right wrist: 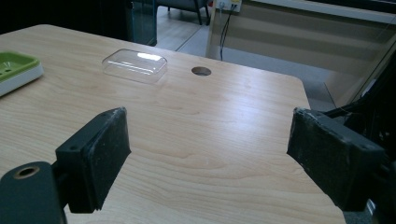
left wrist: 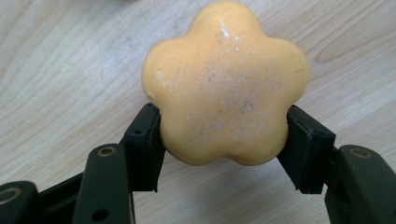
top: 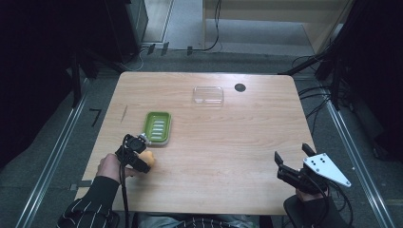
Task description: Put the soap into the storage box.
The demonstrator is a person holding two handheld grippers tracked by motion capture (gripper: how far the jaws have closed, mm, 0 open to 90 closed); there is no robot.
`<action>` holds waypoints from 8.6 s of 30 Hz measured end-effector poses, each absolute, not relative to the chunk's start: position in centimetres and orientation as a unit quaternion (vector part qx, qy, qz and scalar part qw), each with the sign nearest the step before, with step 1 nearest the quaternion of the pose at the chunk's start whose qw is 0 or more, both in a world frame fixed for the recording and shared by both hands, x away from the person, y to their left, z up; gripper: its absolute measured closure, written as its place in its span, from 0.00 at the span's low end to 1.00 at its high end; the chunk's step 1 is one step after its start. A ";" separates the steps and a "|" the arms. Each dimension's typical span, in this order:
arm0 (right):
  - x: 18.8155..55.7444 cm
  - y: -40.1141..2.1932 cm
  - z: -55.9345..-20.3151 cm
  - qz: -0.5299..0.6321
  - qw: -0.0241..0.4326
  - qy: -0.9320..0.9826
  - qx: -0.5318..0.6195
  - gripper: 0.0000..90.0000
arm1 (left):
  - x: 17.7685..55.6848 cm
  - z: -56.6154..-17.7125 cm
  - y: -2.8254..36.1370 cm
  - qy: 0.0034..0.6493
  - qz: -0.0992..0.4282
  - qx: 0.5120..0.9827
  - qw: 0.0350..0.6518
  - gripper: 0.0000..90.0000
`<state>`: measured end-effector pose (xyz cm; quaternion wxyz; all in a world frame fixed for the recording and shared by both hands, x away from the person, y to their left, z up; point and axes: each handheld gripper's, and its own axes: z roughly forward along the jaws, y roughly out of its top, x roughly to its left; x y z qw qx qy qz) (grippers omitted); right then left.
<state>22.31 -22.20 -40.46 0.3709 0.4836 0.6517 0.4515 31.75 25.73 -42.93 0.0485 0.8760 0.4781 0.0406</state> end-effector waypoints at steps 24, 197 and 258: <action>22.4 -22.2 -40.5 0.449 0.369 0.654 0.485 0.15 | 33.3 -41.2 24.3 0.457 0.055 0.886 0.056 0.44; 22.3 -22.1 -40.5 0.442 0.370 0.658 0.484 0.15 | 43.5 -42.8 22.6 0.486 0.092 0.868 0.041 0.36; 22.3 -22.1 -40.4 0.444 0.370 0.657 0.484 0.15 | 34.4 -41.3 25.0 0.495 0.070 0.866 0.023 0.01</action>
